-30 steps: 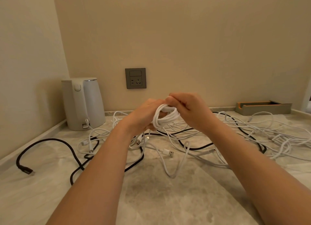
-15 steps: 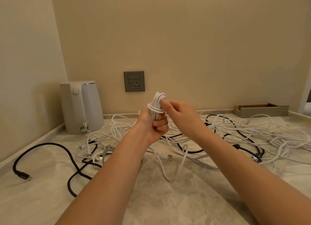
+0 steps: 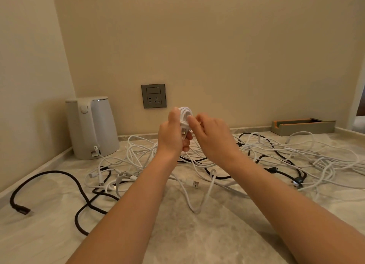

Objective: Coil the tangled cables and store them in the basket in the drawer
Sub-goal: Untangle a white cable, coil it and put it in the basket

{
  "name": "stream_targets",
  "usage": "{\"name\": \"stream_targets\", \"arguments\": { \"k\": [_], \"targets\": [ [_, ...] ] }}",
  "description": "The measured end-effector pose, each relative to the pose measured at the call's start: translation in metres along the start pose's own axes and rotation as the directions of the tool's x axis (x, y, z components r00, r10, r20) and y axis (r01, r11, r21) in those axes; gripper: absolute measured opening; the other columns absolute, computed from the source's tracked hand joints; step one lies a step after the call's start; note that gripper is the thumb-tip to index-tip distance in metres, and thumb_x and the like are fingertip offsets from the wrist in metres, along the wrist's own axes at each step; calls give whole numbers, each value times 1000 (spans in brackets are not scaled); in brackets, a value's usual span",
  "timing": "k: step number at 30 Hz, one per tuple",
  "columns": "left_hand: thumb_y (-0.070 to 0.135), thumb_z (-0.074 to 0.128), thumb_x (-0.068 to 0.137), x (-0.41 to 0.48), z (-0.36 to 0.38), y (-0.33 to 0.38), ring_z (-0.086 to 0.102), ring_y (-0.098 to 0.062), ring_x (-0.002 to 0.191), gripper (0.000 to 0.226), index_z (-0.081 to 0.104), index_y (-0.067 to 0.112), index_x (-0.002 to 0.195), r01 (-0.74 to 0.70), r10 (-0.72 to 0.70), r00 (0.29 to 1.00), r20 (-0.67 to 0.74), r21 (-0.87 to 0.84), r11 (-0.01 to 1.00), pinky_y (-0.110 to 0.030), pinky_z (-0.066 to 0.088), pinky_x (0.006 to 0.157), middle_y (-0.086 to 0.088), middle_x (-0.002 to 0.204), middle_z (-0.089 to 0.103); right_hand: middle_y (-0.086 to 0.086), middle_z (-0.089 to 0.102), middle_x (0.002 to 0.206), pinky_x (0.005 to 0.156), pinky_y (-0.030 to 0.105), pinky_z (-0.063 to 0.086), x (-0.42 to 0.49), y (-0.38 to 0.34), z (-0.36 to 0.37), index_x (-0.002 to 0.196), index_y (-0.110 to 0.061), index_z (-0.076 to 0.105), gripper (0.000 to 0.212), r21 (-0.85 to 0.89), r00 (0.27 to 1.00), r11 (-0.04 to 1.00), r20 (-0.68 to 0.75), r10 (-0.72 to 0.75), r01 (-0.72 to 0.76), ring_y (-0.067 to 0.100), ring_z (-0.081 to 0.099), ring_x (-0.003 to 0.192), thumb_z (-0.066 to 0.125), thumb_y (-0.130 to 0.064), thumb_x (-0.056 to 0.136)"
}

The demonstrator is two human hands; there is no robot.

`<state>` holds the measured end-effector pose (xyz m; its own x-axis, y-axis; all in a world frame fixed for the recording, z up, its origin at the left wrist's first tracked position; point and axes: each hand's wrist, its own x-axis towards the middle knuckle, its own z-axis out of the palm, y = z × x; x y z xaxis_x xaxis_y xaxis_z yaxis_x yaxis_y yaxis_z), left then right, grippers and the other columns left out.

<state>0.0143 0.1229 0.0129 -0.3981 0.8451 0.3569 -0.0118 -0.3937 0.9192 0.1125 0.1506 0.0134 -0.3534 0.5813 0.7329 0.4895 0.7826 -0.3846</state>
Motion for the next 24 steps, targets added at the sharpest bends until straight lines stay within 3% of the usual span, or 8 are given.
{"name": "stream_targets", "arguments": {
  "k": [2,4,8,12,14,19,24],
  "targets": [
    [42,28,95,2,-1,1,31,-9,33,48,57,10,72,99,-96,995,30,-129,987,-16,26,35,-3,50,46,-7,47,60,56,34,33,-1,0,-2,99,-10,49,28,35,994,994,-38,-101,102,19,47,56,31,-32,102],
    [40,27,93,4,-3,3,28,-8,32,47,55,11,69,170,-160,985,63,-223,960,-14,23,34,-1,46,47,-10,49,62,56,33,37,-1,0,-5,98,-11,48,21,215,992,969,8,-127,123,11,46,55,33,-25,102],
    [40,27,92,7,-8,6,26,-8,31,47,50,9,66,276,-248,960,126,-311,910,-11,21,34,-4,46,45,1,59,73,63,30,47,2,7,-8,99,-9,53,31,556,985,830,118,-128,41,9,55,64,28,-28,98],
    [42,25,93,7,-6,5,27,-8,29,51,52,7,69,357,-320,931,177,-254,899,-10,21,34,-7,52,46,-13,48,56,55,21,35,7,12,-4,88,-14,59,25,406,989,903,-53,-135,145,4,44,52,39,-26,97],
    [42,25,94,4,-2,3,27,-7,28,51,52,6,69,381,-343,918,201,-194,904,-10,21,33,-8,54,46,-15,46,48,51,17,29,9,15,-6,81,-15,66,22,385,993,918,-92,-68,98,4,40,47,53,-24,95],
    [38,25,93,-1,5,-2,26,-7,30,45,51,8,72,410,-376,901,218,-139,902,-9,22,33,-8,57,43,8,65,65,54,24,42,8,11,-7,71,-17,69,15,424,994,899,35,105,-110,9,53,56,70,-25,84],
    [38,24,93,4,0,-3,26,-7,28,46,50,10,68,440,-405,891,204,-177,880,-8,21,33,-8,54,45,10,68,74,65,28,43,10,14,-12,78,-24,70,8,393,971,899,210,119,-195,10,54,66,68,-25,86]
  ]
}}
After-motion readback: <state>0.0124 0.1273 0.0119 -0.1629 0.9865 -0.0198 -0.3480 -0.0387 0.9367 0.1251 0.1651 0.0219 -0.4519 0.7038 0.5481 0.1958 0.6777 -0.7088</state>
